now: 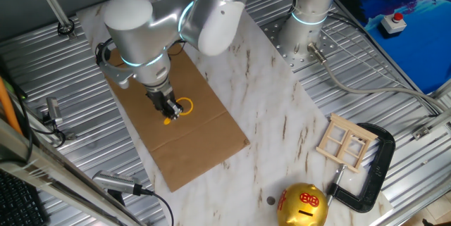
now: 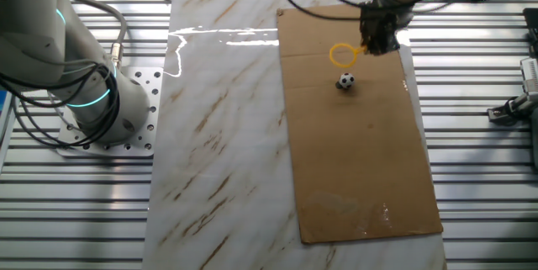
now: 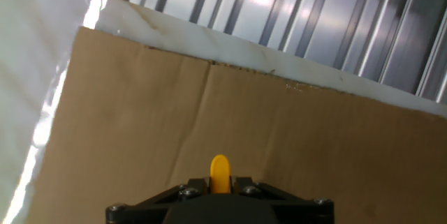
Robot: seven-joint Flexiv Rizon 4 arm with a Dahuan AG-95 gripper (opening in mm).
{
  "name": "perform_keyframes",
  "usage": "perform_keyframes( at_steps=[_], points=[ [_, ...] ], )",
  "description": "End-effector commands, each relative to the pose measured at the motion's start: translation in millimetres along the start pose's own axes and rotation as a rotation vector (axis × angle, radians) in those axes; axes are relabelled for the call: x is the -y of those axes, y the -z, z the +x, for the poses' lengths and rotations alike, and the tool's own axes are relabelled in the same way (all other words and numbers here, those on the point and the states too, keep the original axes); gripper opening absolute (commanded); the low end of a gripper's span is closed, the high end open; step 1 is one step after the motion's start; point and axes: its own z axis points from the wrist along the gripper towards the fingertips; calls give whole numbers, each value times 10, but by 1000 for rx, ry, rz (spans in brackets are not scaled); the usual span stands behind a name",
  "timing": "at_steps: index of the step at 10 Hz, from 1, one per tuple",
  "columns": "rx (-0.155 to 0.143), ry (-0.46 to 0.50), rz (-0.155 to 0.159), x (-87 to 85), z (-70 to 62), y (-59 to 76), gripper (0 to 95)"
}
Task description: Attach the bubble ring to the ball
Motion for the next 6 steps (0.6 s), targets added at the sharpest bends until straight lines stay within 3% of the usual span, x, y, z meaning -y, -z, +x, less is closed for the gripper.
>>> perform_keyframes(
  at_steps=[1, 6],
  points=[
    [8, 12, 3, 48, -21, -75, 0],
    [13, 23, 6, 118, -36, -160, 0]
  ],
)
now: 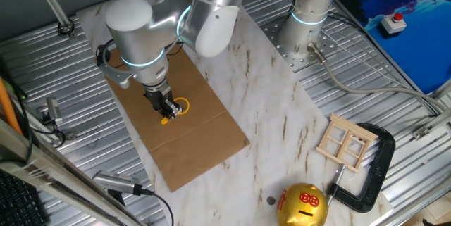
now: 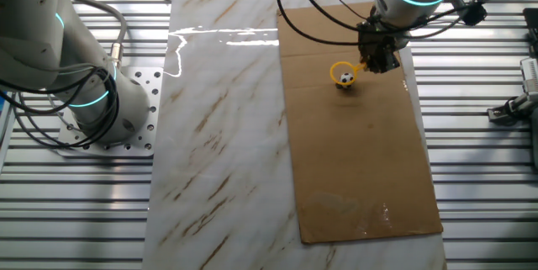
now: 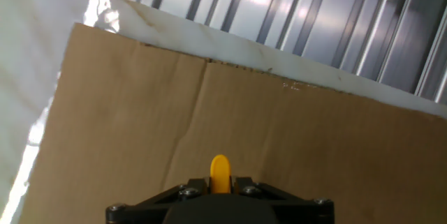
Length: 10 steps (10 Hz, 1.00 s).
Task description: Attach the bubble ring to the ball
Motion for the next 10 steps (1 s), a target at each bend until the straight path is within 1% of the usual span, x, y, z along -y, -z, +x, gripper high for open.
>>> perform_keyframes(
  at_steps=[1, 10],
  points=[
    [1, 1, -2, 15, -6, -16, 0],
    [3, 5, -2, 97, -56, -39, 0]
  ],
)
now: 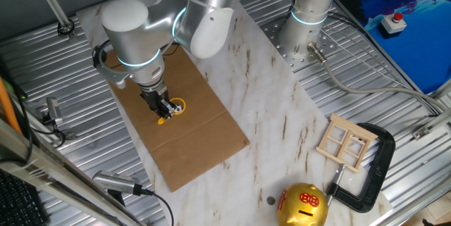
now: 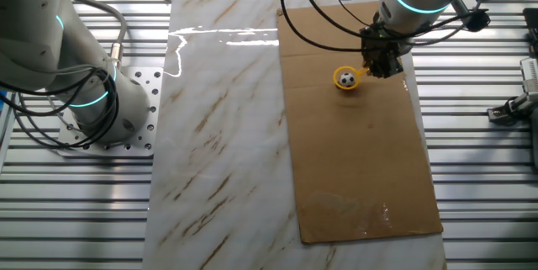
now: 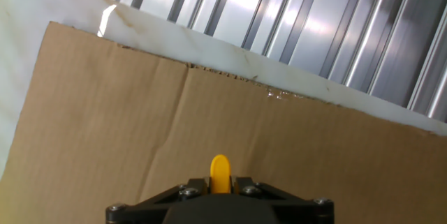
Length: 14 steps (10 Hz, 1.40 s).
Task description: Attach the bubble ring to the ball
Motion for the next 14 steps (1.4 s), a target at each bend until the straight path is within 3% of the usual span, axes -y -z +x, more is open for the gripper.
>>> perform_keyframes(
  at_steps=[1, 14],
  points=[
    [1, -3, -1, 0, -10, -7, 0],
    [12, 10, 2, 29, -23, -91, 0]
  ],
)
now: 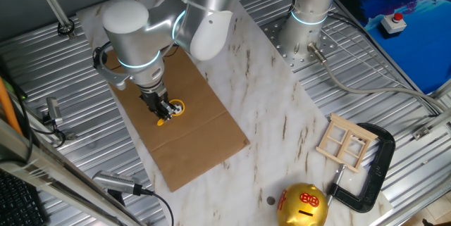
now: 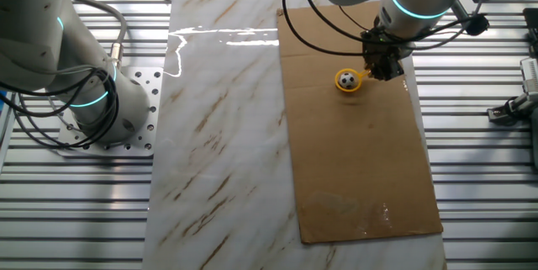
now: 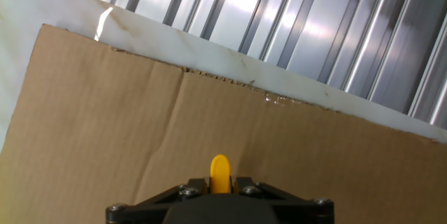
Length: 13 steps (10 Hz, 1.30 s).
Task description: Attach the bubble ring to the ball
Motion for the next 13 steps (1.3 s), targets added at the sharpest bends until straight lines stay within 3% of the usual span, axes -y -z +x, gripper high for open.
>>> perform_keyframes(
  at_steps=[1, 13],
  points=[
    [2, 3, 1, 9, -1, -19, 0],
    [15, 8, 6, -21, 9, -125, 0]
  ],
)
